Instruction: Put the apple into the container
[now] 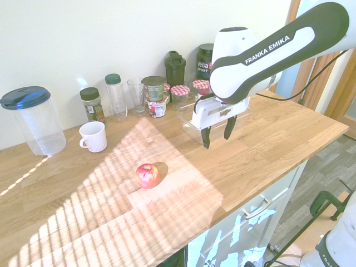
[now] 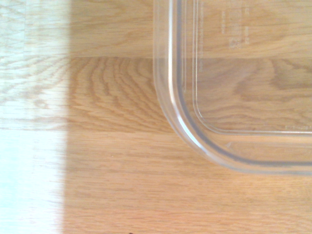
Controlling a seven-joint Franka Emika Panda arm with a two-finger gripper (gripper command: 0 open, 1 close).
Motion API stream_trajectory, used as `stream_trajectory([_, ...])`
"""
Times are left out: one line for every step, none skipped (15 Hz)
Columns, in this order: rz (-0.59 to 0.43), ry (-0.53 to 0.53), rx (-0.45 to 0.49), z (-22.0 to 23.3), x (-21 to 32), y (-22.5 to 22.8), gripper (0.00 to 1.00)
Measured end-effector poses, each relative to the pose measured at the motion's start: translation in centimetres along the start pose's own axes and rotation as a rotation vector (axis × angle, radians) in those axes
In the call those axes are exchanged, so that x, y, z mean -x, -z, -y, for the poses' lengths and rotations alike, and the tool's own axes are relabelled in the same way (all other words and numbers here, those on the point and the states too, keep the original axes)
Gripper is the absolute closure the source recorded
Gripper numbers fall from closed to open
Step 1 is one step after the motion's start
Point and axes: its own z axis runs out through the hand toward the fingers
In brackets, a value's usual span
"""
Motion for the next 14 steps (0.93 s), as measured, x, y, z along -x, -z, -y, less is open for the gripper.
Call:
stream_trajectory([0.000,0.000,0.000,0.0,0.0,0.0,0.00])
stream_trajectory([-0.006,0.005,-0.008,0.1,0.0,0.1,0.00])
stream_trajectory([-0.013,0.022,-0.031,0.6,0.3,0.7,0.00])
stream_trajectory([-0.016,0.047,-0.063,1.3,1.1,1.8,0.00])
stream_trajectory([-0.021,0.076,-0.098,2.2,2.3,3.3,0.00])
stream_trajectory([-0.024,0.104,-0.124,3.2,3.8,4.8,0.00])
stream_trajectory([-0.025,0.137,-0.140,4.1,5.4,6.0,0.00])
stream_trajectory([-0.026,0.175,-0.151,5.2,7.2,6.9,0.00])
stream_trajectory([-0.029,0.227,-0.159,6.4,9.4,7.2,0.00])
stream_trajectory([-0.034,0.283,-0.164,7.7,11.8,7.2,0.00])
stream_trajectory([-0.039,0.337,-0.170,8.8,14.2,7.1,0.00])
stream_trajectory([-0.044,0.383,-0.173,9.9,16.5,6.9,0.00])
stream_trajectory([-0.044,0.415,-0.172,10.7,18.0,6.7,0.00])
stream_trajectory([-0.042,0.437,-0.171,11.5,18.9,6.5,0.00])
